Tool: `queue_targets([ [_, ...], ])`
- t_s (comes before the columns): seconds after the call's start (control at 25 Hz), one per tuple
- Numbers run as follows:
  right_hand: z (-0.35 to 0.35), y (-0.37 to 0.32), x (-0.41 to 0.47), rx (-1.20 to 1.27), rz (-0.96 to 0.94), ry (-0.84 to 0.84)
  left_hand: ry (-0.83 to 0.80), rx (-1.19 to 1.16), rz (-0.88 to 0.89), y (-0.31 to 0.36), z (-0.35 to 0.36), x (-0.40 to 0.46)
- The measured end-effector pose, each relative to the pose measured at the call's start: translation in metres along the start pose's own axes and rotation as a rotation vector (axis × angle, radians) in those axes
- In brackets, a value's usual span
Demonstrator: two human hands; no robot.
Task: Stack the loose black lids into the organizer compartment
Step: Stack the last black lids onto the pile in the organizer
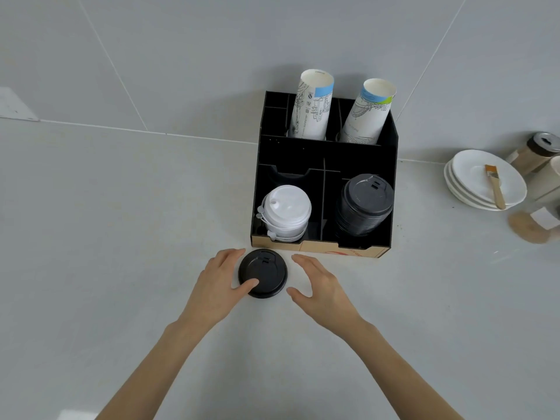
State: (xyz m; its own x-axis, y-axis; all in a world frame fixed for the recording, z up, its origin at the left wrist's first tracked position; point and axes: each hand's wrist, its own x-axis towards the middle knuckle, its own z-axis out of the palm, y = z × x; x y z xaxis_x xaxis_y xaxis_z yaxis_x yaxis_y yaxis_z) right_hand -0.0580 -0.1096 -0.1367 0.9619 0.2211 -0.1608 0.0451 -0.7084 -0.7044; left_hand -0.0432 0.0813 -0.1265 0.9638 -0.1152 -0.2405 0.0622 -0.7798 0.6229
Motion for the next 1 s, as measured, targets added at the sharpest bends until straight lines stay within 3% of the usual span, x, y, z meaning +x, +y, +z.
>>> queue_targets([
  [0.4,0.024,0.002,0.016,0.012,0.04,-0.03,-0.094,-0.016,-0.041,-0.016,0.015,0.011],
  [1.0,0.025,0.004,0.006,0.067,0.034,0.048,-0.043,-0.065,0.033,-0.009,0.018,0.002],
])
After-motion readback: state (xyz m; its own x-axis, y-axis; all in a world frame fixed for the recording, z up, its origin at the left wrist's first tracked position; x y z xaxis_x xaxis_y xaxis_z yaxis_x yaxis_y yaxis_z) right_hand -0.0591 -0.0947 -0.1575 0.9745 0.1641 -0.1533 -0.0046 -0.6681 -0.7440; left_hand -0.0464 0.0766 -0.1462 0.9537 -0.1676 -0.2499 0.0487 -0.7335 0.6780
